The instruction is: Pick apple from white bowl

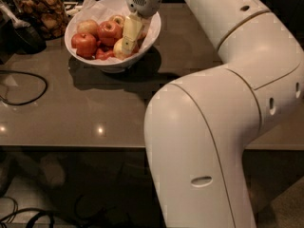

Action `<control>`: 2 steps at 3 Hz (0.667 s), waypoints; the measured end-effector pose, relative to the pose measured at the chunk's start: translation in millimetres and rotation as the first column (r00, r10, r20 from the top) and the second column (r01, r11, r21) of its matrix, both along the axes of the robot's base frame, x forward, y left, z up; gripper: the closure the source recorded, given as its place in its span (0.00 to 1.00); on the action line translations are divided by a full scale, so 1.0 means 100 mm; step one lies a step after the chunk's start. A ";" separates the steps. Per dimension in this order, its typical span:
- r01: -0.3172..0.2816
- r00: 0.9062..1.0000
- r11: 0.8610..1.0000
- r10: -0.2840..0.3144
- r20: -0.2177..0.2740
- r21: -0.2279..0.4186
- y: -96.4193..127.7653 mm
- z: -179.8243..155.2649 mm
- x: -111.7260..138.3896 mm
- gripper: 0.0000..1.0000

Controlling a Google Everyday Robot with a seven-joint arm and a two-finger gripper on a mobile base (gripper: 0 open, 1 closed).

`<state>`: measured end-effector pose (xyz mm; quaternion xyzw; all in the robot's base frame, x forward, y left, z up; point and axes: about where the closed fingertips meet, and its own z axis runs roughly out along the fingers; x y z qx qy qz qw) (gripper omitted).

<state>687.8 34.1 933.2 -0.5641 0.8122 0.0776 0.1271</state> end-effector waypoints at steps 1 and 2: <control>-0.007 1.000 1.000 0.007 -0.007 -0.006 0.04 -0.03 0.00 0.25; -0.020 1.000 1.000 0.020 -0.015 -0.012 0.09 -0.06 -0.02 0.26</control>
Offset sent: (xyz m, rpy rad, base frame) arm -0.0301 -0.0061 -0.0038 -0.0827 0.1207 0.0543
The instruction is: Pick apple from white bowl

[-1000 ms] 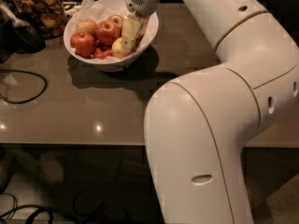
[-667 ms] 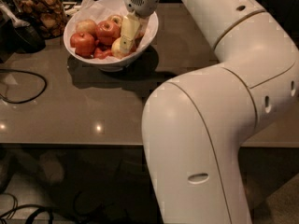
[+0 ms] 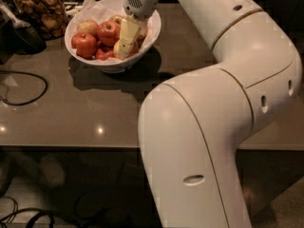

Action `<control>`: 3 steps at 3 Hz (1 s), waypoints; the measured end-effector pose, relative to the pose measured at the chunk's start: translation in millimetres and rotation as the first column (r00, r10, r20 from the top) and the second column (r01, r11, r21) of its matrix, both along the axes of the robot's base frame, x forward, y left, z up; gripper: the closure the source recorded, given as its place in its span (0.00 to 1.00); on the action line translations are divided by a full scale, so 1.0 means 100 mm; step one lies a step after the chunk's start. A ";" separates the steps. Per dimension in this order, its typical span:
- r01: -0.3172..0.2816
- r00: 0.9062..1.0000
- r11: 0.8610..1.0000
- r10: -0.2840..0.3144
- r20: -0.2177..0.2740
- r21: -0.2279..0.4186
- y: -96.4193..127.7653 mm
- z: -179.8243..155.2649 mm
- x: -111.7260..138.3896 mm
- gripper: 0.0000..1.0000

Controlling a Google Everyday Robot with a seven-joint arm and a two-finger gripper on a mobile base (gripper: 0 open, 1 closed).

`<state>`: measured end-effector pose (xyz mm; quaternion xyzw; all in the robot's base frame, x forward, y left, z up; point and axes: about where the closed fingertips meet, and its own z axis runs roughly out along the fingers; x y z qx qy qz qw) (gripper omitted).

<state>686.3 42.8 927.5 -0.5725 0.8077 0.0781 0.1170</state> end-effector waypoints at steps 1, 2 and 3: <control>-0.004 1.000 1.000 0.005 -0.018 0.009 0.04 -0.01 -0.03 0.26; 0.030 0.999 0.999 -0.030 -0.044 0.022 0.03 -0.02 -0.06 0.26; 0.070 0.995 0.997 -0.068 -0.071 0.027 0.06 -0.05 -0.08 0.25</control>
Offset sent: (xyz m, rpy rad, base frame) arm -0.0395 -0.0194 0.0030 -0.0351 0.1898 -0.0580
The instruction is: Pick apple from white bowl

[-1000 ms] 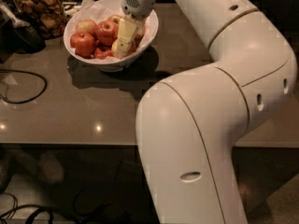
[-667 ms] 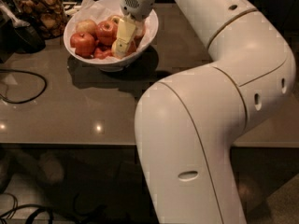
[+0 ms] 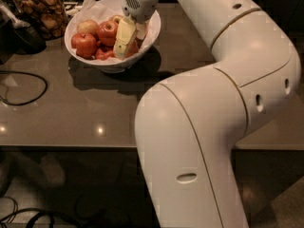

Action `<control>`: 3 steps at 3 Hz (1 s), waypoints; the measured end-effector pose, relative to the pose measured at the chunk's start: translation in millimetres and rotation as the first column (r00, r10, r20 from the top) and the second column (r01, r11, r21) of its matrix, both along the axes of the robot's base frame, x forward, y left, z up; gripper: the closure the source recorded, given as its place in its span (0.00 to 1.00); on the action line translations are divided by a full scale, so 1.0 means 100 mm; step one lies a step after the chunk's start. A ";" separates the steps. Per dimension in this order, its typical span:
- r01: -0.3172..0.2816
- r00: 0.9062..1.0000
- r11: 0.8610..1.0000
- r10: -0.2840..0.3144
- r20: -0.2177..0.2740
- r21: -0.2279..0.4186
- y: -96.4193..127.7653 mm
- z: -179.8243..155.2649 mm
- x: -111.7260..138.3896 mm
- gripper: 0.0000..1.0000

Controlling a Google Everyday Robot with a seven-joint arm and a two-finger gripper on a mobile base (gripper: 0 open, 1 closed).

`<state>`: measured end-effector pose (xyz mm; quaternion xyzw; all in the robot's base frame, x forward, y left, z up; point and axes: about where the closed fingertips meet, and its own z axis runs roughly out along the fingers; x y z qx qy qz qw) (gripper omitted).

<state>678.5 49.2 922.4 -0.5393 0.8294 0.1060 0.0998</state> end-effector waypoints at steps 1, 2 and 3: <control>0.023 1.000 1.000 -0.023 -0.015 0.004 0.04 -0.01 -0.01 0.28; 0.033 0.999 0.999 -0.033 -0.026 0.004 0.07 -0.04 0.01 0.27; 0.038 0.999 0.999 -0.037 -0.039 0.013 0.09 -0.08 0.02 0.27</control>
Offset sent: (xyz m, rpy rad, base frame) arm -0.0245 -0.0118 -0.0003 -0.0718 0.1559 -0.0167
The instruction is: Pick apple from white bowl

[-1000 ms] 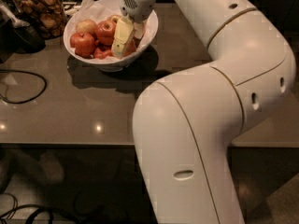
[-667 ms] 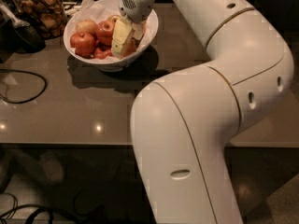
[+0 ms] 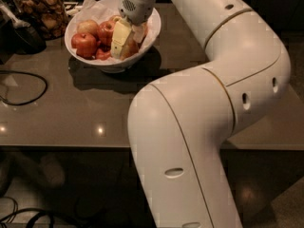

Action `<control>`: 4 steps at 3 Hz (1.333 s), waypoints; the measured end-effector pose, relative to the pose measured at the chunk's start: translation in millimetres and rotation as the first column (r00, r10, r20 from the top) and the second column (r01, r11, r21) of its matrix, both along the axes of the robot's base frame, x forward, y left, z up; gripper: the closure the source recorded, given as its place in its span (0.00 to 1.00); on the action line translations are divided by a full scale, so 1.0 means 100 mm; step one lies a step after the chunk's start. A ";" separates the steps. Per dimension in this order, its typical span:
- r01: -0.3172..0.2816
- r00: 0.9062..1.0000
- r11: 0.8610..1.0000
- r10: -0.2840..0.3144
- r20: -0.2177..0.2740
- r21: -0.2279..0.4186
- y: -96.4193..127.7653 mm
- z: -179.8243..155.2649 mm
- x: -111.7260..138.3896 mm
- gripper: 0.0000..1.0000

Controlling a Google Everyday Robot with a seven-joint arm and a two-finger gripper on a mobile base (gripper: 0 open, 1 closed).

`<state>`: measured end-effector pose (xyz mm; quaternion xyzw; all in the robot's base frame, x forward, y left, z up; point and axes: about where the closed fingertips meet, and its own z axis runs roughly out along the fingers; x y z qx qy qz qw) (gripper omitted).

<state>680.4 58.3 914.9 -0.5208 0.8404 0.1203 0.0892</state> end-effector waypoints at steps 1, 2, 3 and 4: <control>-0.001 1.000 1.000 0.001 -0.009 0.013 0.02 -0.02 0.02 0.26; -0.003 1.000 1.000 0.004 -0.020 0.029 0.03 -0.06 0.03 0.27; -0.006 0.999 0.999 0.007 -0.032 0.040 0.04 -0.11 0.05 0.27; -0.006 0.999 0.999 0.007 -0.038 0.039 0.03 -0.14 0.06 0.45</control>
Offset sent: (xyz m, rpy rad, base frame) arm -0.0238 -0.0222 0.0004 -0.0360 0.1647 0.0466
